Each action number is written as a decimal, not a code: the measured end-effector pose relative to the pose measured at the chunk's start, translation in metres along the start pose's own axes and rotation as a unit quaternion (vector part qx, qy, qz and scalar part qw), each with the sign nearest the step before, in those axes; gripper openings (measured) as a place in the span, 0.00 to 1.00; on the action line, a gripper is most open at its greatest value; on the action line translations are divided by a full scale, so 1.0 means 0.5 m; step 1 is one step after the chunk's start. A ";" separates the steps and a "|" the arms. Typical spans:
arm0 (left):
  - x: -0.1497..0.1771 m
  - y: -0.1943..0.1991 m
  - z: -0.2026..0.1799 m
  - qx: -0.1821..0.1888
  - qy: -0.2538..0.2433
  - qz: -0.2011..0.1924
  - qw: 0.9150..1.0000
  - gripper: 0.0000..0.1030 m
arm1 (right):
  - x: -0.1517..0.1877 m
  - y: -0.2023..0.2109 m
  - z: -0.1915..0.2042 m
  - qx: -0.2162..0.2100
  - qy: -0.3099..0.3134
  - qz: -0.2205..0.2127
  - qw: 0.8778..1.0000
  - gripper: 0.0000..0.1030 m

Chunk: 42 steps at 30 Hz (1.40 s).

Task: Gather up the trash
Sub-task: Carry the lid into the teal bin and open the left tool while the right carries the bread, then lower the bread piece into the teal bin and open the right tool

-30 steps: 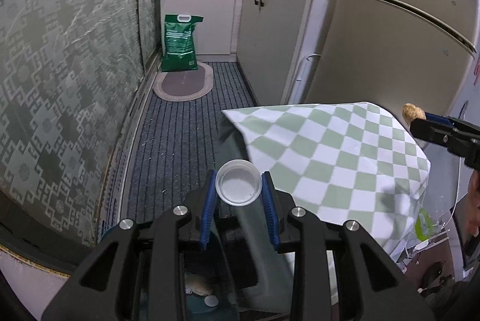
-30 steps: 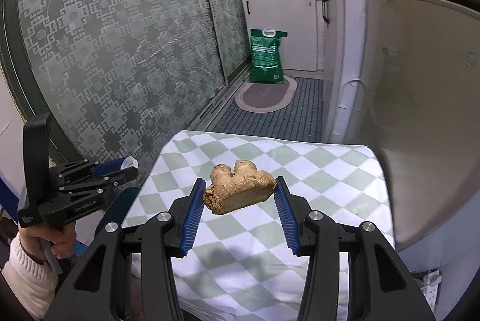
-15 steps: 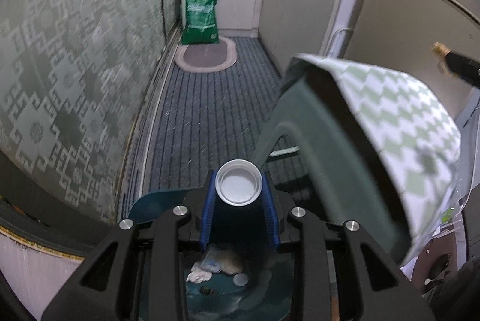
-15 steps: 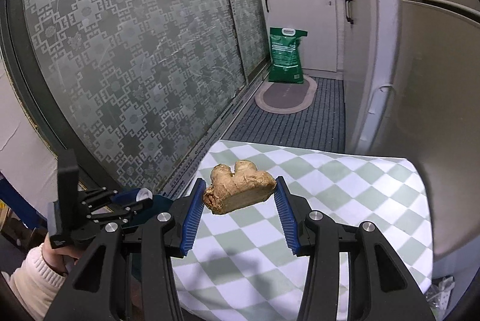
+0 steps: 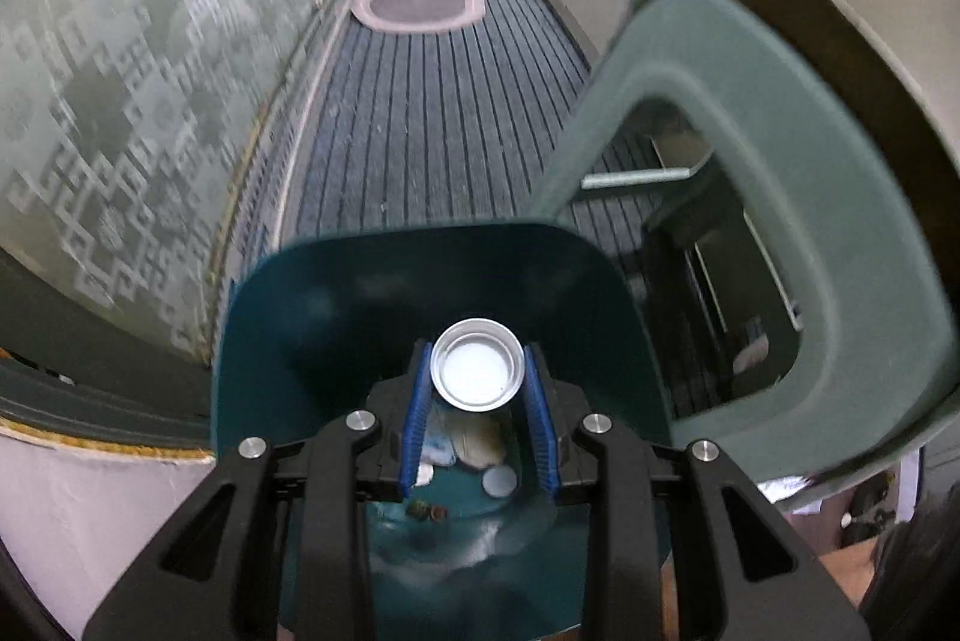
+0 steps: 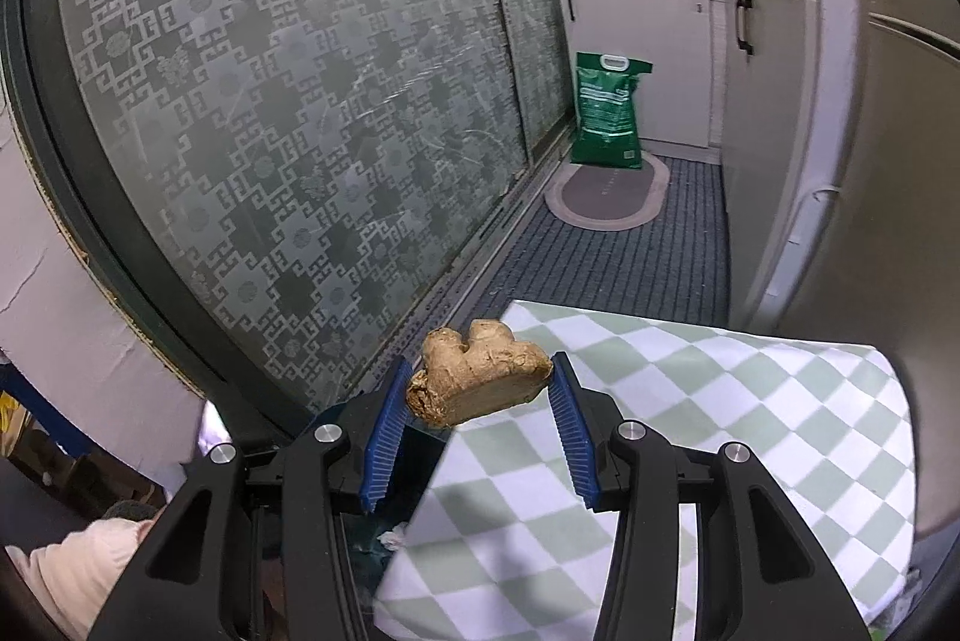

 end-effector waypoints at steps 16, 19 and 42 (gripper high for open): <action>0.091 -0.075 0.005 0.019 -0.018 0.058 0.998 0.38 | 0.021 -0.070 0.100 -0.014 0.026 0.028 0.999 0.46; 0.087 -0.062 0.015 0.020 -0.012 0.048 0.999 0.38 | 0.035 -0.094 0.112 -0.010 0.031 0.039 0.999 0.46; -0.033 0.239 0.146 -0.013 0.059 -0.188 0.980 0.27 | 0.260 -0.327 0.177 0.047 0.068 0.160 0.984 0.46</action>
Point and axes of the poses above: each gripper's, at about its wrist camera, not at the fingertips, and y roughly against the way its jaws point, z to its left, x to its underside, the point moved 10 cm from there along -y, roughly the way its jaws point, and after that the axes turned 14 degrees about -y, right-handed, at the moved point
